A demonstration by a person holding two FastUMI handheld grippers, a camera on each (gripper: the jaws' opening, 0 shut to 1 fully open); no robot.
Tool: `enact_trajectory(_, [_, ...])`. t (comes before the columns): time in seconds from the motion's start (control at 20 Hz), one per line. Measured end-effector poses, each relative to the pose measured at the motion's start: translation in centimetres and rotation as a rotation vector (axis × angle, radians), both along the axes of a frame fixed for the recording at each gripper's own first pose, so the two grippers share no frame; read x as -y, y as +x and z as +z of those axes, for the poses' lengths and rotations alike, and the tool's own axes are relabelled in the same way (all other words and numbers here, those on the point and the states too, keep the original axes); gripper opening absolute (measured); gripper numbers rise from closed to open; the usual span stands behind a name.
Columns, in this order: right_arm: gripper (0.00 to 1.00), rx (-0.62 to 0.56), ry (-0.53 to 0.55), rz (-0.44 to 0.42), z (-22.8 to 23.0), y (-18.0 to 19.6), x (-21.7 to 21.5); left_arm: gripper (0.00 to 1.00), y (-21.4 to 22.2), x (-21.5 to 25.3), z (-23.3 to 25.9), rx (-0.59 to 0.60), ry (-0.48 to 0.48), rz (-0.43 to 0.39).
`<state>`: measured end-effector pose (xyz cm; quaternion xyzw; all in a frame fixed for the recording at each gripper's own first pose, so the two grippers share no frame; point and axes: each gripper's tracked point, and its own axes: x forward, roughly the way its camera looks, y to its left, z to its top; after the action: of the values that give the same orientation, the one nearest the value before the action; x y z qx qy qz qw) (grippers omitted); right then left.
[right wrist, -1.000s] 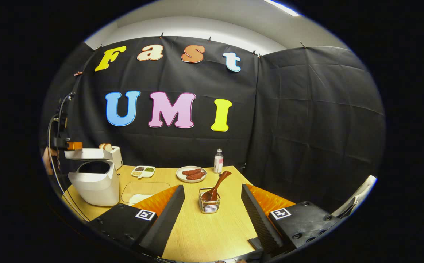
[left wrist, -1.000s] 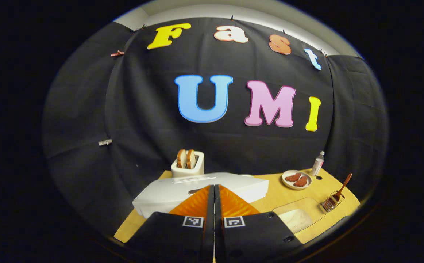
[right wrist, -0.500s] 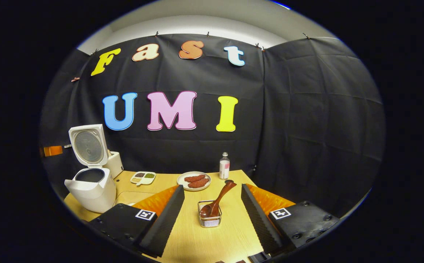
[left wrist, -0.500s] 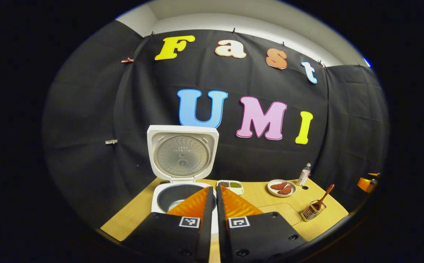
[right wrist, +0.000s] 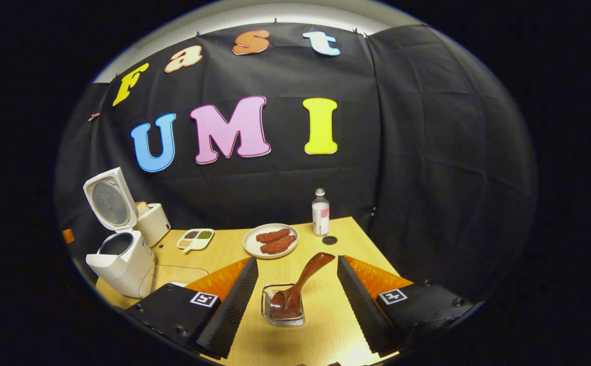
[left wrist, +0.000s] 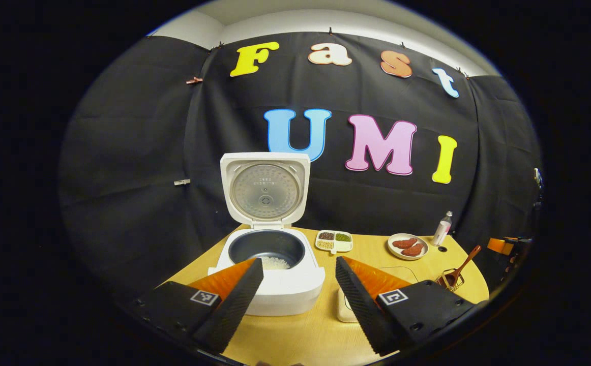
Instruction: Close the left gripper, press the button to open the rice cooker; take a wooden spoon from the chopstick holder with the right hand, scoop a spoonful of rice and pour it into the rice cooker, then put the wooden spoon back into the chopstick holder.
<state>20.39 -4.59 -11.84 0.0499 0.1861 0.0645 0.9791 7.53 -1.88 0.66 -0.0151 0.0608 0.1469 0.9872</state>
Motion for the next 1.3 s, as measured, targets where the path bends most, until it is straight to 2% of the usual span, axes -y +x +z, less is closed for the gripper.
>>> enact_trajectory(0.45, [0.99, -0.25, 0.079, 0.043, -10.2, 5.7, -0.5, 0.98, -1.9, 4.1, -3.6, -0.095, -0.022, 0.128])
enact_trajectory(0.6, [0.98, -0.263, 0.147, 0.054, -12.0, 7.7, -1.3, 0.98, -2.8, 5.2, -5.1, -0.128, -0.023, 0.167])
enact_trajectory(0.7, [0.91, -0.248, 0.171, 0.068, -12.6, 8.5, -1.6, 0.98, -3.4, 6.1, -6.1, -0.15, -0.02, 0.171])
enact_trajectory(0.75, [0.84, -0.238, 0.18, 0.073, -12.6, 8.8, -1.8, 0.98, -3.7, 6.4, -6.4, -0.163, -0.017, 0.173])
enact_trajectory(0.85, [0.56, -0.236, 0.197, 0.069, -12.6, 9.1, -2.1, 0.98, -4.2, 6.9, -7.1, -0.183, -0.014, 0.174])
enact_trajectory(0.9, [0.46, -0.24, 0.212, 0.074, -12.6, 9.3, -2.5, 0.98, -4.4, 7.2, -7.3, -0.187, -0.015, 0.172])
enact_trajectory(1.0, [0.48, -0.266, 0.211, 0.08, -13.4, 9.2, -3.1, 0.98, -4.4, 7.7, -7.6, -0.188, -0.021, 0.164])
enact_trajectory(1.05, [0.44, -0.268, 0.207, 0.07, -13.1, 8.8, -2.6, 0.98, -4.3, 8.0, -7.6, -0.187, -0.021, 0.159])
enact_trajectory(1.1, [0.26, -0.274, 0.221, 0.074, -13.6, 9.8, -3.1, 0.98, -4.2, 8.1, -7.6, -0.185, -0.02, 0.153])
enact_trajectory(1.15, [0.19, -0.281, 0.222, 0.073, -12.7, 8.6, -3.1, 0.98, -4.0, 8.2, -7.5, -0.181, -0.02, 0.147])
enact_trajectory(1.2, [0.24, -0.273, 0.217, 0.07, -12.6, 8.6, -3.0, 0.98, -3.9, 8.3, -7.6, -0.179, -0.022, 0.138])
enact_trajectory(1.3, [0.19, -0.242, 0.202, 0.078, -11.1, 8.5, -3.1, 0.98, -3.7, 8.7, -7.9, -0.177, -0.033, 0.114])
